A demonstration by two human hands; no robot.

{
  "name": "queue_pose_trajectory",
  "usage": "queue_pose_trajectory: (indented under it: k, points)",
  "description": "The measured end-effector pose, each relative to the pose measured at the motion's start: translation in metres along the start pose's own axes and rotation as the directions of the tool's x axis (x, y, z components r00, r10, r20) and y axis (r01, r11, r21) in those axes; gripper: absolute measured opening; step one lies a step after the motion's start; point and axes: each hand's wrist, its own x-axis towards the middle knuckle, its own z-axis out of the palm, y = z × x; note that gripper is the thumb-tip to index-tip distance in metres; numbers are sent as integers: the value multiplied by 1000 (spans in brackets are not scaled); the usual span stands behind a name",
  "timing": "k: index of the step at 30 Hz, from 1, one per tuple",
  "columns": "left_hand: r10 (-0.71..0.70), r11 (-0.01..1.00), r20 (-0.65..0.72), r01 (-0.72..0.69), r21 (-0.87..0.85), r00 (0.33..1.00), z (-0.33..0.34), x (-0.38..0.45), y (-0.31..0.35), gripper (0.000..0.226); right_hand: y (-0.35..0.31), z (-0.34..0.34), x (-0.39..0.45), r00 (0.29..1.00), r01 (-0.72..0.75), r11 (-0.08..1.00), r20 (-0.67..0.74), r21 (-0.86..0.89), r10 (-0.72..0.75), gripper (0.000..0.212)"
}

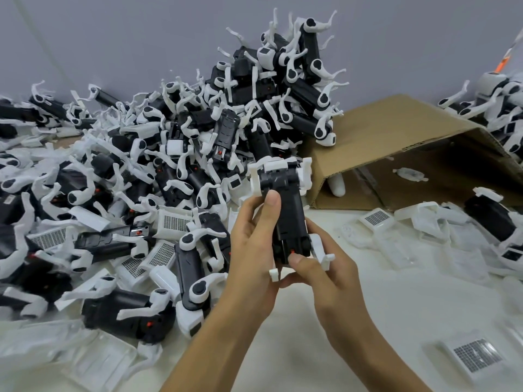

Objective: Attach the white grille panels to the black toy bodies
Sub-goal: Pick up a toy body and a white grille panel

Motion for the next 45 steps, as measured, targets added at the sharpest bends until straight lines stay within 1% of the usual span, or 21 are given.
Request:
queue_pose_trajectory:
  k: [3, 5, 10, 15, 21, 25, 29, 34, 38, 42, 45]
  points:
    - [16, 999, 19, -16, 35, 1000, 2, -2, -4, 29, 2, 0, 0, 999, -21, 999, -32, 28, 21, 43]
    - [7, 999, 16, -8, 54, 1000, 4, -3, -5, 26, 2, -1, 0, 999, -30, 999, -41, 42, 32, 42]
    - [37, 999, 15, -37, 3, 999, 2, -2, -3, 28, 1, -3, 0, 1000, -19, 1000, 2, 21, 19, 53]
    - [38, 999, 45, -39, 17, 998, 4, -3, -3, 32, 3, 0, -2, 999, -13, 999, -30, 30, 14, 50]
    - [70, 997, 73, -74, 39, 995, 4, -3, -3, 23, 4, 2, -4, 999, -29, 996, -41, 88, 32, 46]
    - [64, 997, 51, -66, 36, 997, 3, -3, -4, 21, 1, 3, -1, 998, -53, 991, -10, 125, 55, 47]
    - [48, 995, 19, -49, 81, 999, 0, -3, -3, 27, 1, 4, 0, 998, -60, 991, -14, 124, 62, 45]
    - [30, 999, 17, -30, 34, 999, -1, -1, -1, 30, 1, 4, 0, 998, -55, 991, -9, 121, 56, 56]
    - [30, 999, 27, -30, 18, 999, -1, -1, 0, 38, 0, 3, -1, 999, -40, 995, 13, 95, 39, 53]
    - [39, 999, 46, -40, 24, 998, 1, -3, -3, 30, 0, 4, -3, 998, -37, 992, -36, 125, 42, 54]
    - [28, 999, 78, -29, 21, 997, 3, -6, -7, 31, -1, 3, -4, 997, -28, 989, -67, 142, 38, 51]
